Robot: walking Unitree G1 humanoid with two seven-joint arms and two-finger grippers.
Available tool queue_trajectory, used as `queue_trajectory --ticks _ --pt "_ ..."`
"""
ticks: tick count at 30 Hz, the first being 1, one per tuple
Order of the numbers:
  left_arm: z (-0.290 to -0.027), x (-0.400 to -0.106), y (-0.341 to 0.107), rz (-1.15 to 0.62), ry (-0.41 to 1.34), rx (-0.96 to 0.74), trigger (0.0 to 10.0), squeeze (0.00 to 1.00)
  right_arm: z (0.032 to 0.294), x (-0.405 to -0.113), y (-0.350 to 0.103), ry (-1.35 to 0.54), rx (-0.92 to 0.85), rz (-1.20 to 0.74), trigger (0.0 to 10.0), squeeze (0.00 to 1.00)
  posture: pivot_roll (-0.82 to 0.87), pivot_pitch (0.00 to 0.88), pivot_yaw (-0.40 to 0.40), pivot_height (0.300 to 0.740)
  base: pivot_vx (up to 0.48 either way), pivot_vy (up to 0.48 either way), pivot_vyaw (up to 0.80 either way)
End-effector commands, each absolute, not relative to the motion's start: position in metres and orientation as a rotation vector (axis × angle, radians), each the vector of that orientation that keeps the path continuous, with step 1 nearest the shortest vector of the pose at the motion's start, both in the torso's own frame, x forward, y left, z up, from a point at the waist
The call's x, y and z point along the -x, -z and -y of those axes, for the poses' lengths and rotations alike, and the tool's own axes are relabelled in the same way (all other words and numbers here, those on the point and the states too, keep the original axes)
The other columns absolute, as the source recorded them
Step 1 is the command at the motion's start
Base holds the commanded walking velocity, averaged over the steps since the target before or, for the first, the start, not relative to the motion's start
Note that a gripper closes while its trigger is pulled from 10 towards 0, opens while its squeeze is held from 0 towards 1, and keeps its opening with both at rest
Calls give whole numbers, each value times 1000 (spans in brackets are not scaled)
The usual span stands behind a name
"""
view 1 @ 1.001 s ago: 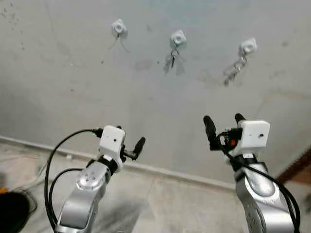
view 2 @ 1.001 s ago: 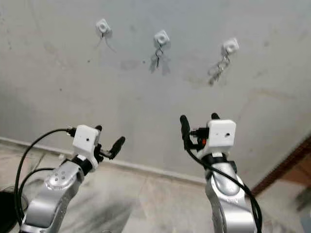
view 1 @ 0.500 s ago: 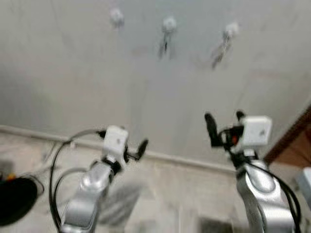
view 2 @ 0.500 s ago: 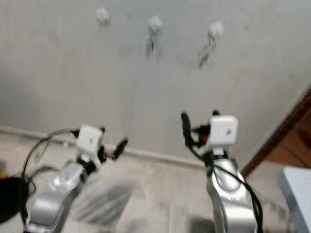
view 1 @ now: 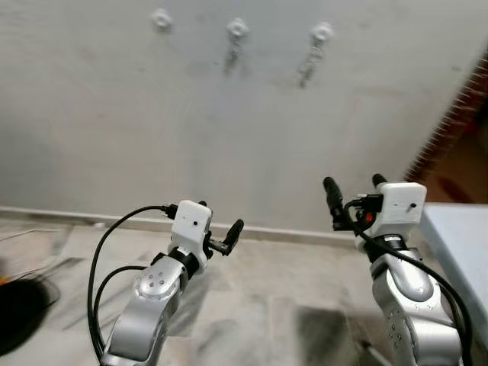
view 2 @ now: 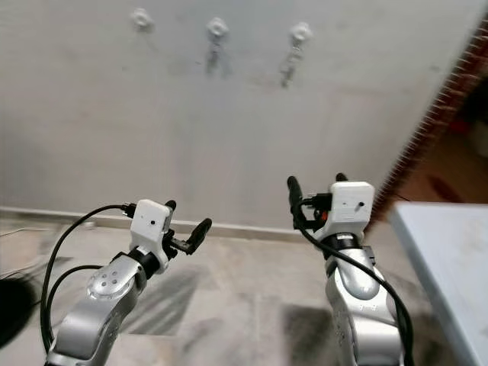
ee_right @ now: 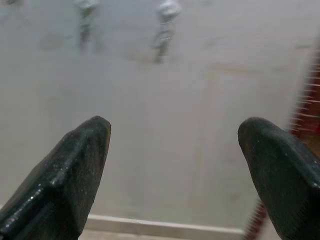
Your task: Hang keys on a hook
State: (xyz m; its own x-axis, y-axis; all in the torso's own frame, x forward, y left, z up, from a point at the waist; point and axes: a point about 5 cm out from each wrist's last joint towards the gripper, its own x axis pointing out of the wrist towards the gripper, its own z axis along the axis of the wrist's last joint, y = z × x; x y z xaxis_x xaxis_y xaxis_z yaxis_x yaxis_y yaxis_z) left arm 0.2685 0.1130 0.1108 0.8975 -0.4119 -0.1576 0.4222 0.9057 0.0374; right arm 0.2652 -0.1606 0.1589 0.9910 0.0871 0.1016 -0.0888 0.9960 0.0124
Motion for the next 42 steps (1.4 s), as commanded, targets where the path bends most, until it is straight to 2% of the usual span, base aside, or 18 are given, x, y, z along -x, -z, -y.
queue_trajectory --ticks 1,12,26,37,42 --pt "-110 -270 -114 -132 434 -69 10000 0 163 -265 -161 -87 -12 105 10000 0 83 0 -72 740 -247 0 -788" --pt "-111 -272 -115 -121 424 -66 10000 0 162 -265 -162 -86 -13 113 10000 0 82 0 -75 740 0 0 -758" --pt "-113 -274 -117 -131 442 11 10000 0 161 -264 -163 -85 -15 119 10000 0 76 0 -74 740 0 0 0" --pt "-111 -276 -119 -126 455 37 10000 0 162 -265 -163 -87 -6 113 10000 0 67 0 -78 740 0 0 -741" --pt "-110 -275 -118 -132 463 50 10000 0 161 -263 -163 -93 -1 113 10000 0 61 0 -79 740 50 0 0"
